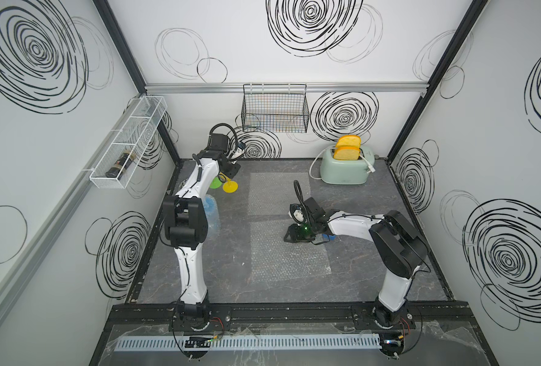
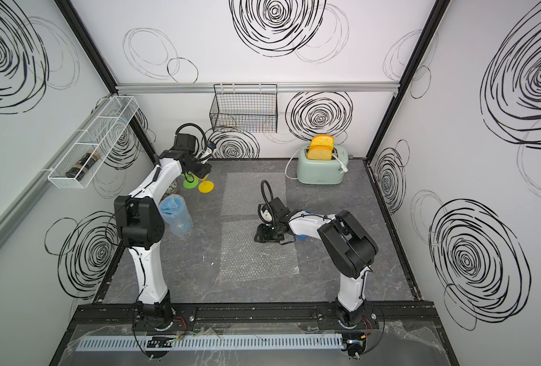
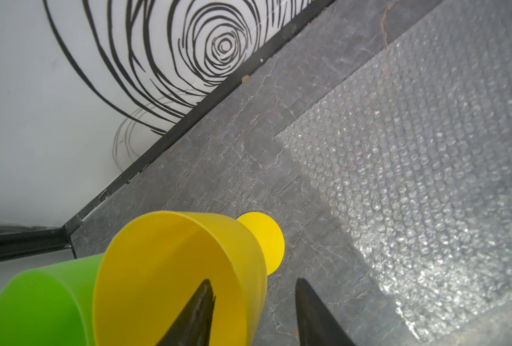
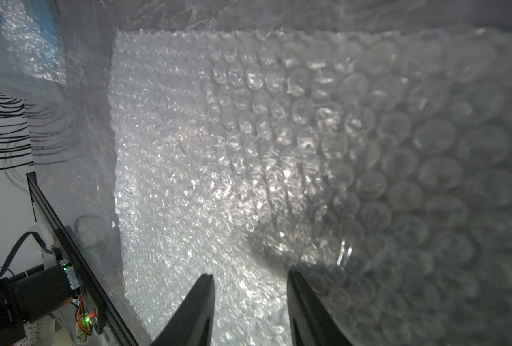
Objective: Wrap wine glasses in bubble wrap
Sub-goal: Adjust the bubble wrap at the center of the board.
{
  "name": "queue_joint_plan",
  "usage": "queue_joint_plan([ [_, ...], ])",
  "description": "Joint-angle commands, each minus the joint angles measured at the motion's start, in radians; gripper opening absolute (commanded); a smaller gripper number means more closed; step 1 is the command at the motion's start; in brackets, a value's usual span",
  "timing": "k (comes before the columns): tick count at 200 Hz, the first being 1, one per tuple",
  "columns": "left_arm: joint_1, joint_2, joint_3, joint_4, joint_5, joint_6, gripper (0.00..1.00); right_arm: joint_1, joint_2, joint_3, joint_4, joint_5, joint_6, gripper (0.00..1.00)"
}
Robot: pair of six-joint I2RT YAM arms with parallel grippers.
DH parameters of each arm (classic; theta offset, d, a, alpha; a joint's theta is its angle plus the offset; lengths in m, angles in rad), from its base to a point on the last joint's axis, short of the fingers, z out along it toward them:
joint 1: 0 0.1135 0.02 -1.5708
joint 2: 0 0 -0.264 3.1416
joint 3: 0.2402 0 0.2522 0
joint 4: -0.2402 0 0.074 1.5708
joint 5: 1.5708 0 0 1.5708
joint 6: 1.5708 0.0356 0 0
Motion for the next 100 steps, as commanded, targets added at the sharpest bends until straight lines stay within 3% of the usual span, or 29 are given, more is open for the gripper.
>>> queue_joint_plan([
  [1, 0.010, 0.011, 0.033, -0.039, 0.053, 0.011, 0.36, 0.007, -0.026, -0.008, 0.037, 0.019, 0.062, 0.45],
  [41, 0.002, -0.009, 0.035, -0.084, 0.104, 0.004, 0.09, -0.001, -0.217, 0.015, -0.060, 0.091, 0.009, 0.57],
  [47, -0.002, -0.018, 0.032, -0.089, 0.111, 0.004, 0.05, -0.008, -0.256, 0.020, -0.091, 0.114, -0.010, 0.72],
  [50, -0.003, -0.024, 0.032, -0.093, 0.114, 0.004, 0.05, -0.012, -0.273, 0.021, -0.105, 0.122, -0.019, 0.93],
  [52, -0.004, -0.028, 0.032, -0.095, 0.117, 0.005, 0.05, -0.015, -0.289, 0.023, -0.114, 0.129, -0.026, 1.00],
  [56, -0.008, -0.036, 0.031, -0.101, 0.123, 0.008, 0.00, -0.022, -0.314, 0.024, -0.134, 0.143, -0.040, 0.98],
  [83, -0.038, -0.126, 0.021, -0.137, 0.153, 0.023, 0.00, -0.087, -0.518, 0.000, -0.220, 0.231, -0.163, 0.97],
  [100, -0.056, -0.208, -0.014, -0.144, 0.216, 0.006, 0.00, -0.126, -0.663, -0.083, -0.181, 0.296, -0.205, 0.97],
])
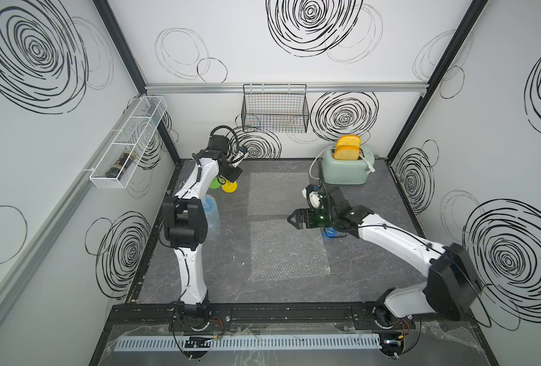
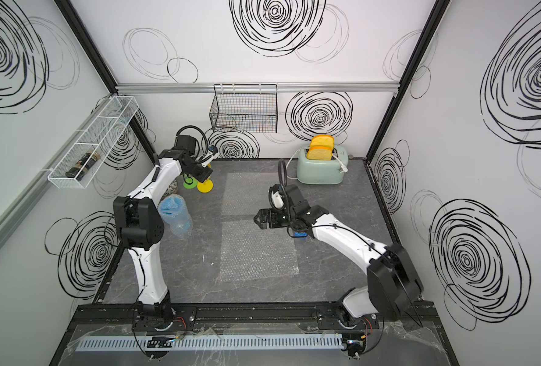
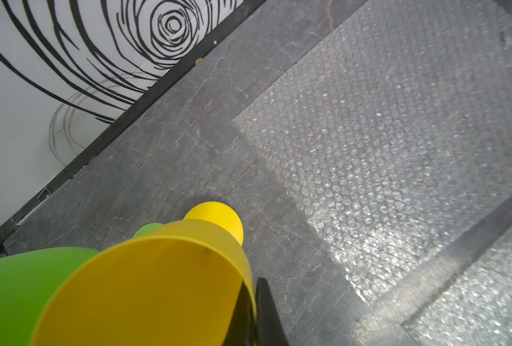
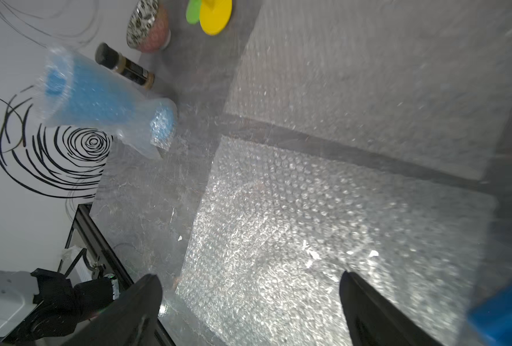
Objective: Wrap wine glasses in bubble wrap
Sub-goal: Adjust the bubble wrap at the center of the board.
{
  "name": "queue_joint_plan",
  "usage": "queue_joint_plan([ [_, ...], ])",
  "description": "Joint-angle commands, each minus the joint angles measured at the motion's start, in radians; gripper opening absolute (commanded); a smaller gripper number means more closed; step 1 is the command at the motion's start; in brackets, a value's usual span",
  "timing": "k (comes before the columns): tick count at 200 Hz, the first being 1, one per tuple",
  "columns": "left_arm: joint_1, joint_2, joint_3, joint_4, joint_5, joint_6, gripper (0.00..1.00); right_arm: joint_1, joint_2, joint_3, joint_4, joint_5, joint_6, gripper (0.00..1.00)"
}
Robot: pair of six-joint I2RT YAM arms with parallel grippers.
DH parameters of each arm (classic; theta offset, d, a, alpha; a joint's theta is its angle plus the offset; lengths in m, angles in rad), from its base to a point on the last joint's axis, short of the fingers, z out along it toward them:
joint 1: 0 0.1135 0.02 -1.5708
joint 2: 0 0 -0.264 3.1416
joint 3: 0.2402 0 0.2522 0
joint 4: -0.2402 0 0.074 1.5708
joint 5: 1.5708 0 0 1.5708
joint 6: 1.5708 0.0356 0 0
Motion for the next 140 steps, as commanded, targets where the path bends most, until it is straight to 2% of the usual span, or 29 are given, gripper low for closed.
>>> queue_joint_plan([
  [1, -0.034, -0.169, -0.016, -0.029, 0.110, 0.004, 0.00, -0.051, -0.164, -0.079, -0.055, 0.125, -0.111, 0.97],
  [15, -0.058, -0.237, -0.052, -0.035, 0.173, -0.004, 0.00, -0.099, -0.278, -0.136, -0.041, 0.160, -0.138, 0.97],
  [31, -0.088, -0.310, -0.092, -0.037, 0.243, -0.030, 0.00, -0.171, -0.379, -0.191, 0.021, 0.104, -0.180, 0.97],
  [43, -0.111, -0.358, -0.122, -0.037, 0.311, -0.054, 0.00, -0.177, -0.431, -0.217, 0.062, 0.150, -0.188, 0.97],
  [58, -0.139, -0.411, -0.160, -0.040, 0.417, -0.075, 0.00, -0.168, -0.477, -0.242, 0.114, 0.135, -0.266, 0.97],
  [100, -0.229, -0.520, -0.326, -0.013, 0.741, -0.153, 0.00, -0.051, -0.474, -0.222, 0.099, 0.110, -0.504, 0.98],
  [108, -0.254, -0.538, -0.356, -0.014, 0.769, -0.150, 0.00, -0.009, -0.474, -0.228, 0.109, 0.123, -0.545, 1.00],
  [116, -0.282, -0.554, -0.389, -0.025, 0.786, -0.130, 0.00, 0.028, -0.471, -0.233, 0.115, 0.135, -0.580, 0.97],
  [126, -0.310, -0.575, -0.441, -0.050, 0.836, -0.088, 0.07, 0.072, -0.465, -0.239, 0.127, 0.134, -0.621, 0.95],
  [140, -0.363, -0.594, -0.504, -0.070, 0.846, -0.046, 0.05, 0.116, -0.448, -0.253, 0.149, 0.134, -0.657, 0.92],
])
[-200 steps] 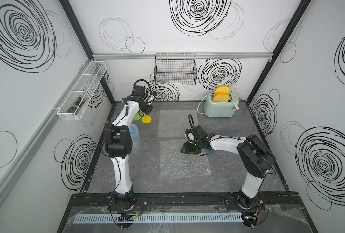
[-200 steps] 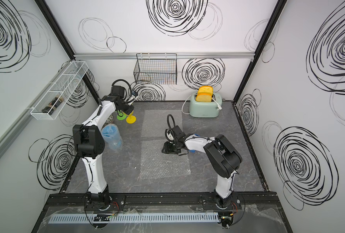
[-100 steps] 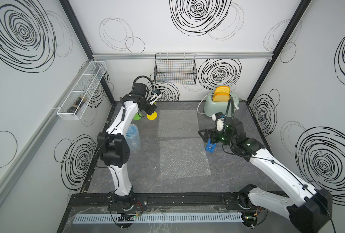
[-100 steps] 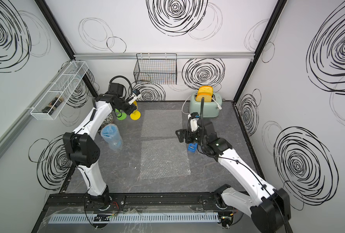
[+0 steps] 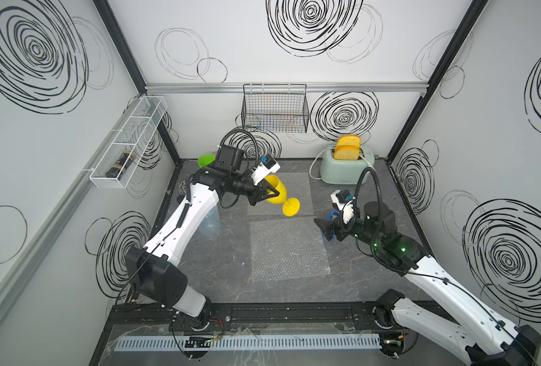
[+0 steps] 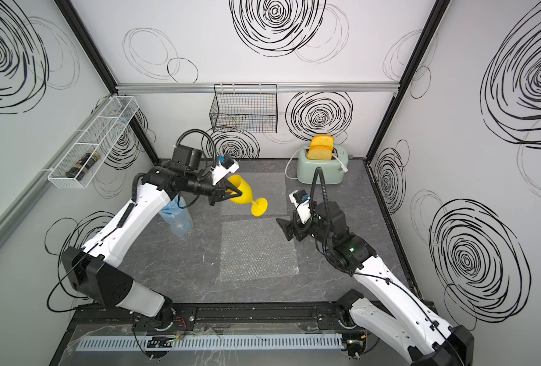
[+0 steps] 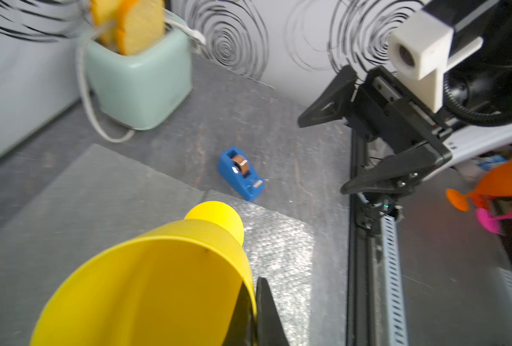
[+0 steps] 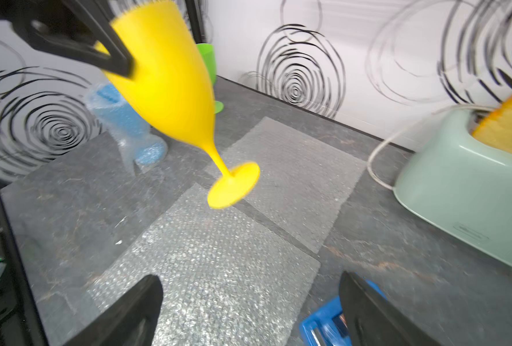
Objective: Wrap wine glasses in bubble wrap
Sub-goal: Adjust the bubble wrap at the center of the board, then place the wine glass on the bubble wrap.
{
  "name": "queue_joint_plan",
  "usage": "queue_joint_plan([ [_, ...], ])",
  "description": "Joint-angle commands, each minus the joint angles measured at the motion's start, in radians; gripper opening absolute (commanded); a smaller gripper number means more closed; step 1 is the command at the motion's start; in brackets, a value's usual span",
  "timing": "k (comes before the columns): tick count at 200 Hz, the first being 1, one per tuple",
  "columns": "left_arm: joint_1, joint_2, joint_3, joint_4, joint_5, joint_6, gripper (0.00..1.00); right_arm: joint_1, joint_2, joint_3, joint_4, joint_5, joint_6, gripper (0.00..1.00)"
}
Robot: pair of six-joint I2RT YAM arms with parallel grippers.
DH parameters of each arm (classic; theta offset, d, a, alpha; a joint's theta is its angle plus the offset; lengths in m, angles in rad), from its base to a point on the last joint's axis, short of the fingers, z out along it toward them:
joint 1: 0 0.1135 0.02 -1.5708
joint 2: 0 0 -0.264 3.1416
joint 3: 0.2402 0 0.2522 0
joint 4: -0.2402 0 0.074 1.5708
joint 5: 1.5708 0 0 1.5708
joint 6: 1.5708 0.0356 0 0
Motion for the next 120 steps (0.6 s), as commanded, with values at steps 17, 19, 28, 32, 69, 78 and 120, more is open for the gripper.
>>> queue_joint_plan([
  [17, -0.113, -0.071, -0.135, -0.033, 0.156, 0.074, 0.00, 0.088, 0.051, -0.028, 0.067, -0.010, -0.169, 0.87],
  [19, -0.115, -0.074, -0.139, -0.032, 0.155, 0.074, 0.00, 0.090, 0.055, -0.029, 0.068, -0.012, -0.168, 0.86],
  [28, -0.122, -0.081, -0.152, -0.033, 0.163, 0.082, 0.00, 0.093, 0.072, -0.033, 0.069, -0.025, -0.161, 0.84],
  [32, -0.123, -0.085, -0.156, -0.033, 0.168, 0.089, 0.00, 0.093, 0.079, -0.036, 0.071, -0.035, -0.161, 0.83],
  [69, -0.111, -0.096, -0.159, -0.019, 0.188, 0.087, 0.00, 0.095, 0.120, -0.066, 0.058, -0.123, -0.161, 0.73],
  [78, -0.110, -0.096, -0.166, -0.009, 0.191, 0.086, 0.00, 0.095, 0.126, -0.079, 0.066, -0.159, -0.152, 0.72],
  [120, -0.119, -0.086, -0.177, -0.004, 0.231, 0.085, 0.00, 0.102, 0.173, -0.116, 0.114, -0.241, -0.130, 0.59],
])
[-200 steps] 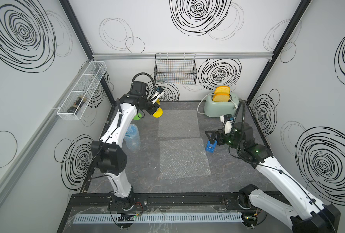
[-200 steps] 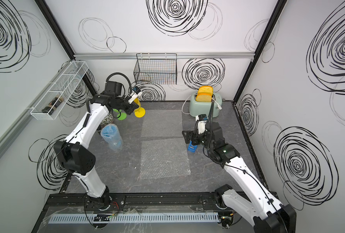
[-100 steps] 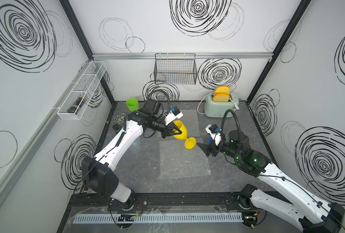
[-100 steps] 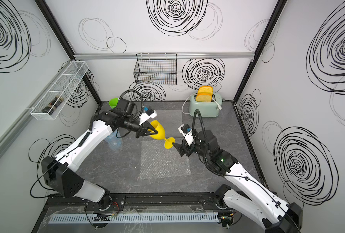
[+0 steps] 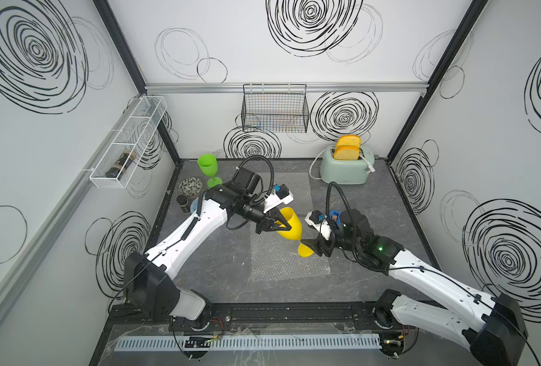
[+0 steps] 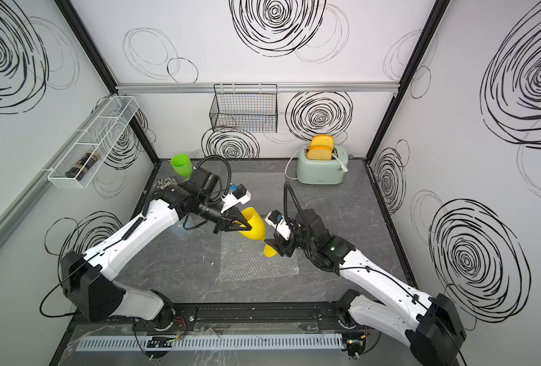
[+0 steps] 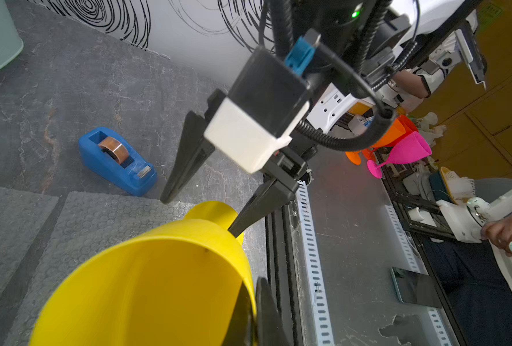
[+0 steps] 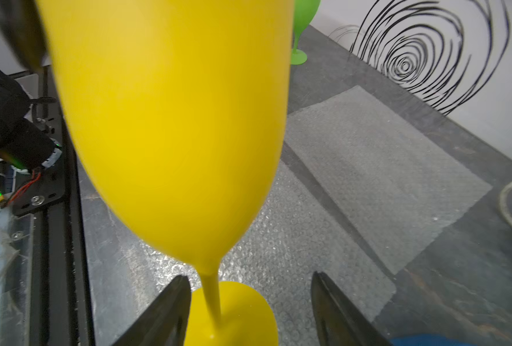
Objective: Wrap wine glasses in bubble wrap
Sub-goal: Place the wine glass on the bubble wrap.
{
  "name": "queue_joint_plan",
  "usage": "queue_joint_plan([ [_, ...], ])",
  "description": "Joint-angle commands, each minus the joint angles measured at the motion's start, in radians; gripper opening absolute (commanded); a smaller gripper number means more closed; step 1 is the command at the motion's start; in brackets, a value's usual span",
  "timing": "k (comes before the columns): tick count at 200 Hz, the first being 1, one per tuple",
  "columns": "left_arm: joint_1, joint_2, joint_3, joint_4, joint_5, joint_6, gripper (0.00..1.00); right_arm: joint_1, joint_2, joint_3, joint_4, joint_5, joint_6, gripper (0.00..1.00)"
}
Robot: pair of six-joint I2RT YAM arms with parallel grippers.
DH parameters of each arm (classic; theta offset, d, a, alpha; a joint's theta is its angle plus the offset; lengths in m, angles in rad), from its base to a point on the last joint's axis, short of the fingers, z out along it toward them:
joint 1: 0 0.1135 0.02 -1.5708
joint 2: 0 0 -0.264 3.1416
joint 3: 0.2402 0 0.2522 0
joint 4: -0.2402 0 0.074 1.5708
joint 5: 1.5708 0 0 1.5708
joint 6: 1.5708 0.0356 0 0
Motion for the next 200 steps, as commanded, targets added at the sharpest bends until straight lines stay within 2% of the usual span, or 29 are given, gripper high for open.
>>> queue_joint_plan([
  [1, -0.002, -0.009, -0.010, 0.013, 0.077, 0.028, 0.00, 0.009, 0.029, -0.011, 0.051, -0.081, 0.003, 0.59],
  [49, -0.014, -0.010, -0.021, 0.011, 0.077, 0.060, 0.00, 0.020, 0.108, -0.001, 0.061, -0.124, 0.022, 0.26],
  [60, -0.014, -0.012, -0.028, 0.028, 0.077, 0.048, 0.02, 0.020, 0.112, -0.002, 0.061, -0.128, 0.026, 0.12],
  [69, -0.014, -0.013, -0.022, 0.042, 0.060, 0.017, 0.23, 0.020, 0.109, -0.001, 0.053, -0.121, 0.041, 0.00],
  [81, -0.005, -0.024, -0.017, 0.077, 0.023, -0.032, 0.55, 0.019, 0.101, -0.005, 0.034, -0.129, 0.074, 0.00],
  [90, 0.003, -0.040, -0.020, 0.116, -0.007, -0.070, 0.75, 0.020, 0.092, -0.013, 0.024, -0.150, 0.100, 0.00],
  [104, 0.017, -0.061, -0.023, 0.165, -0.063, -0.150, 1.00, 0.020, 0.081, -0.034, 0.007, -0.168, 0.168, 0.00],
  [108, 0.026, -0.068, -0.023, 0.170, -0.070, -0.159, 0.97, 0.021, 0.077, -0.040, 0.001, -0.166, 0.200, 0.00],
  [130, 0.094, -0.121, -0.098, 0.242, -0.146, -0.265, 0.97, 0.020, 0.075, -0.081, -0.021, -0.186, 0.408, 0.00],
  [150, 0.112, -0.170, -0.238, 0.323, -0.338, -0.291, 0.97, 0.020, 0.079, -0.126, -0.006, -0.203, 0.556, 0.00],
  [161, 0.098, -0.188, -0.310, 0.367, -0.513, -0.283, 0.97, 0.020, 0.080, -0.140, -0.007, -0.184, 0.643, 0.00],
  [189, -0.035, -0.164, -0.463, 0.456, -0.936, -0.036, 0.97, 0.020, 0.096, -0.163, 0.041, -0.188, 0.799, 0.00],
  [200, -0.080, -0.138, -0.517, 0.488, -1.027, 0.016, 0.97, 0.020, 0.115, -0.156, 0.035, -0.180, 0.842, 0.00],
])
